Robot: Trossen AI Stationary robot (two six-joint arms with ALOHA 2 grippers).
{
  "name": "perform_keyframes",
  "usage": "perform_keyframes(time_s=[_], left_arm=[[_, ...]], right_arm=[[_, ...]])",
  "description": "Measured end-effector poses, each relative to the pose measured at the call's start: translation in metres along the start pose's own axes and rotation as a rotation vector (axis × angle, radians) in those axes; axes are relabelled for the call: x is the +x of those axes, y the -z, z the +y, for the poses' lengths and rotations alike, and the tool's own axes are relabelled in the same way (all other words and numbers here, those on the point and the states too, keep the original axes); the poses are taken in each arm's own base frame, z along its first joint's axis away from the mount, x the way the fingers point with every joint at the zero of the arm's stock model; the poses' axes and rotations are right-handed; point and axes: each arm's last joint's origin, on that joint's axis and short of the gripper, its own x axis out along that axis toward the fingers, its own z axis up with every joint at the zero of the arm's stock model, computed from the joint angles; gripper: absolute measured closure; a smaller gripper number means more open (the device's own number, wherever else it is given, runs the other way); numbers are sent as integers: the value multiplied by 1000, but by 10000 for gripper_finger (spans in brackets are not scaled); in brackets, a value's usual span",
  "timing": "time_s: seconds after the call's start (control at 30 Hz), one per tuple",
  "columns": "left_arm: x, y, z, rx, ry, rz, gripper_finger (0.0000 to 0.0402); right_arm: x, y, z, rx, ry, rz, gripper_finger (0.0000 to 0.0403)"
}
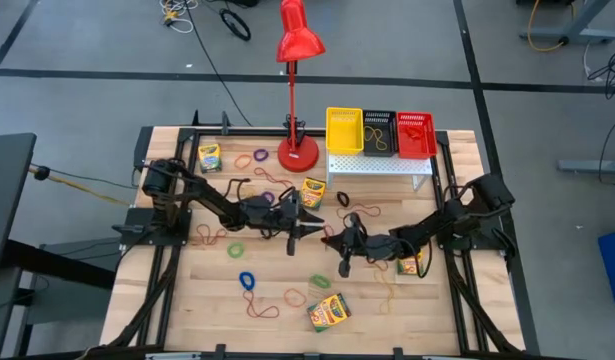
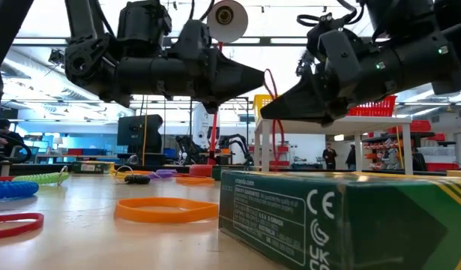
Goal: Pick & Place Office Desk Supplies
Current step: Put the red rubber band into the black bin on the shelf
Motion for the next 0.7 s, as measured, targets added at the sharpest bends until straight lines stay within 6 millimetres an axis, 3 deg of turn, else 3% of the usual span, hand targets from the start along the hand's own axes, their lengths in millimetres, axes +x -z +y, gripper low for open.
perform_keyframes(time_s=[0.23,0.37,0.53,0.7], left_arm=[[-38,-16,0,-5,-21,-31,232],[-60,-15,2,-5,-49,-22,207],[-80,-5,3,-5,-50,1,199],[-87,-1,3,-12,-48,5,211]], right_arm=[[-11,-14,-1,-11,21,12,398],[-22,-32,-3,-9,22,-14,399],[-42,-61,-9,-29,20,-64,401],[-65,-102,-24,-105,157,-59,401]])
